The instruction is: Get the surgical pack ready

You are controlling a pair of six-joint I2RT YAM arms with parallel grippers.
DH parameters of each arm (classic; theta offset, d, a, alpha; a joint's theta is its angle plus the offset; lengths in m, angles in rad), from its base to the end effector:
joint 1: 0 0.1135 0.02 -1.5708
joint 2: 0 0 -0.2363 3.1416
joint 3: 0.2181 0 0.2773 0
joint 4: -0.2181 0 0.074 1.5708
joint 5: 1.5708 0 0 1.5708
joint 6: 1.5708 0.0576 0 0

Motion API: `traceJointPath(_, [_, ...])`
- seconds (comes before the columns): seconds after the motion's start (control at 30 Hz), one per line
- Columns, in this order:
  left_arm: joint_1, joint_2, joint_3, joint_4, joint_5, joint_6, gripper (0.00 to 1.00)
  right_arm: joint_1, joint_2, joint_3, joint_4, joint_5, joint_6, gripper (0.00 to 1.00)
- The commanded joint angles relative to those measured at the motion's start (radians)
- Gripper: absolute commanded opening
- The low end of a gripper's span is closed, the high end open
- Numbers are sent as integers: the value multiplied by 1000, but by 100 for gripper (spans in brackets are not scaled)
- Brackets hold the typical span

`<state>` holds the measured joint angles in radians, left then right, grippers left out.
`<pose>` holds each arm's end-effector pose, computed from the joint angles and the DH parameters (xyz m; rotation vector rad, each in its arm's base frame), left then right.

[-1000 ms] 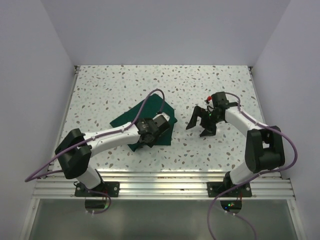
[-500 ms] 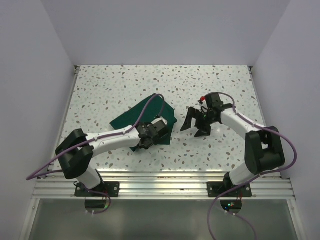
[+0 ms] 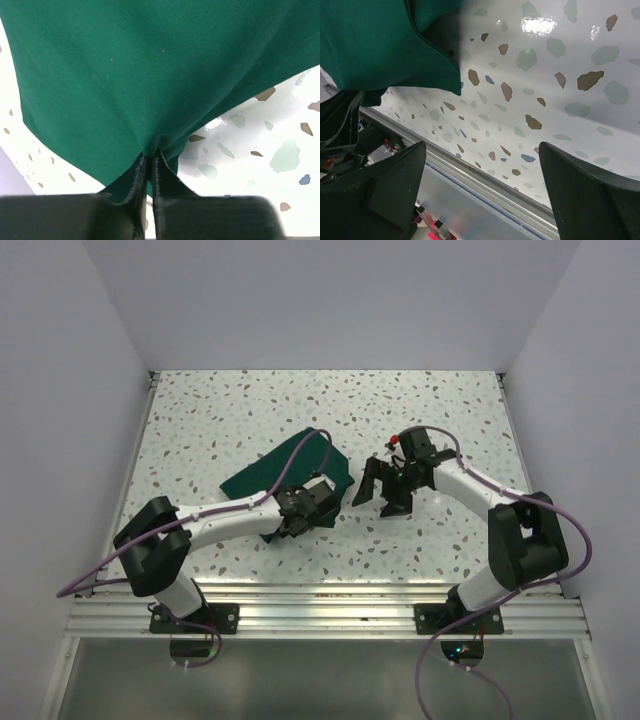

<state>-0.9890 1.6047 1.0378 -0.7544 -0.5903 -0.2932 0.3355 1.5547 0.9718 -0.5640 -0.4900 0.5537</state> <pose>0.2019 -0.2486 0.1368 0.7813 2.4408 0.4319 0.2995 0.1331 0.1371 0.1570 2.8327 0.9016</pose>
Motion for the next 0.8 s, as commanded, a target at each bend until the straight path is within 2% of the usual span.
traceJointPath(0.0, [-4,3,54,-2,-46,9,1,17,4,-5,55,-28,52,99])
traceJointPath(0.1, [-4,3,76,-13,-45,15,0,25,27,-22,131,-88,139,97])
traceJointPath(0.13, [-4,-2,100,-26,-45,23,0,36,16,-50,227,-129,231,89])
traceJointPath(0.2, [-4,-8,105,-34,-46,26,0,40,12,-56,243,-128,248,87])
traceJointPath(0.23, [-2,-12,110,-37,-49,26,0,46,2,-59,277,-130,276,84])
traceJointPath(0.27, [-3,-15,111,-39,-51,31,0,51,1,-64,298,-136,293,75])
traceJointPath(0.33, [-4,-31,110,-45,-54,35,0,62,10,-61,353,-153,336,71])
traceJointPath(0.5, [-4,-60,102,-45,-54,46,0,114,80,-28,452,-177,414,44])
traceJointPath(0.7, [-4,-74,94,-43,-59,52,0,175,180,8,559,-180,518,28])
traceJointPath(0.77, [-4,-84,94,-39,-56,54,0,186,202,19,592,-171,537,26])
